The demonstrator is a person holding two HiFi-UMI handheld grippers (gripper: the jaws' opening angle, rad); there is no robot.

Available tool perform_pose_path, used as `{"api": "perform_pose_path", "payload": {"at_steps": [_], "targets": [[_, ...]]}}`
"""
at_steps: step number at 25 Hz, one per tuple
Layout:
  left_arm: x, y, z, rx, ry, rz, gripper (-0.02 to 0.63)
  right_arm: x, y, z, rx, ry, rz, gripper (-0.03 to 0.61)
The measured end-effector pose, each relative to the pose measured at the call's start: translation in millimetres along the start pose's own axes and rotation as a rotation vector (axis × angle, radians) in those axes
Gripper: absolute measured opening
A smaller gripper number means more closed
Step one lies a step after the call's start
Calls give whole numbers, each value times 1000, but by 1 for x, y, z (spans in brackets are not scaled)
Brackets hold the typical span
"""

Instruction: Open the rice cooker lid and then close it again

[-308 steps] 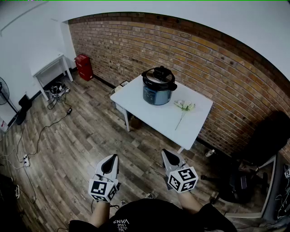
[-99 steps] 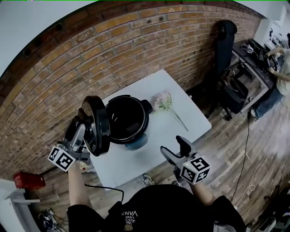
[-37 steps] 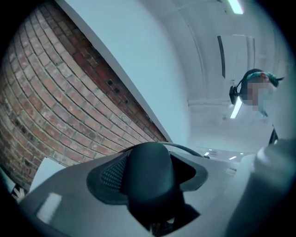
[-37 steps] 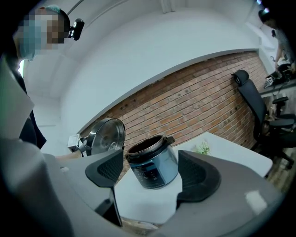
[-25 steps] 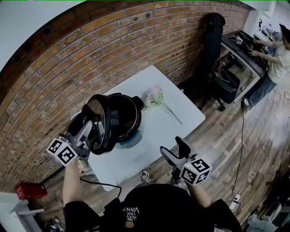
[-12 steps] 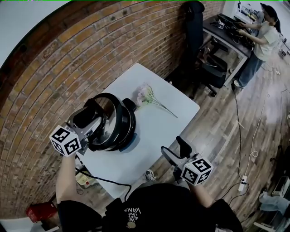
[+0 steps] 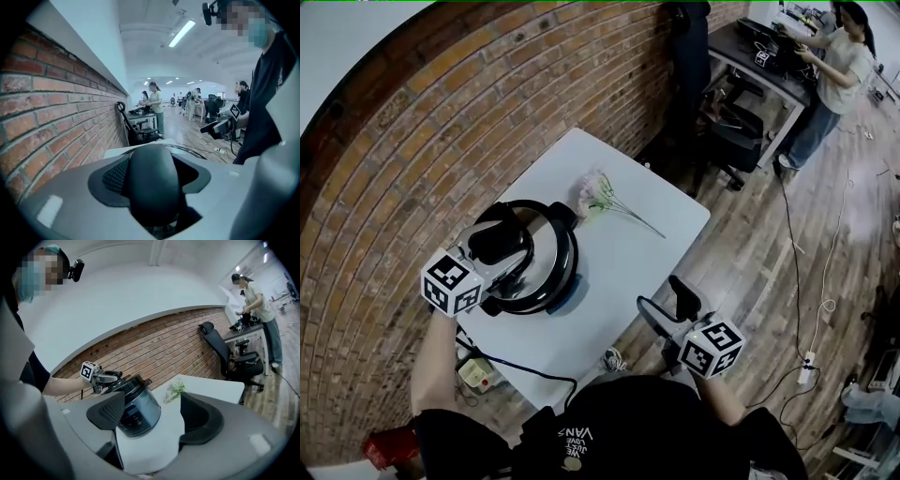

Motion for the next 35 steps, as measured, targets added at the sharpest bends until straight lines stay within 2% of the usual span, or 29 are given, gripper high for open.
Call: {"api": "perform_pose_path", "payload": {"at_steps": [3, 13, 30, 35], "targets": [[0, 0, 4, 16, 24, 18, 279, 2, 0, 1, -6, 6, 3, 362], [0, 1, 5, 48, 27, 59, 279, 4, -4, 1, -15, 21, 3, 362], [-1, 9, 17, 233, 88, 169, 279, 5, -10, -7, 4, 17, 4, 362], [7, 11, 15, 247, 42, 171, 279, 7, -14, -12, 34, 17, 11, 362]]}}
Point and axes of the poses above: the fingertips, and each gripper's own axes: z forward along the fingers, y to its left, x out of its underside, the point moved 10 cm from there along -z, backward along the fingers, and after that the axes turned 10 degrees about x, right-handed, at the moved point
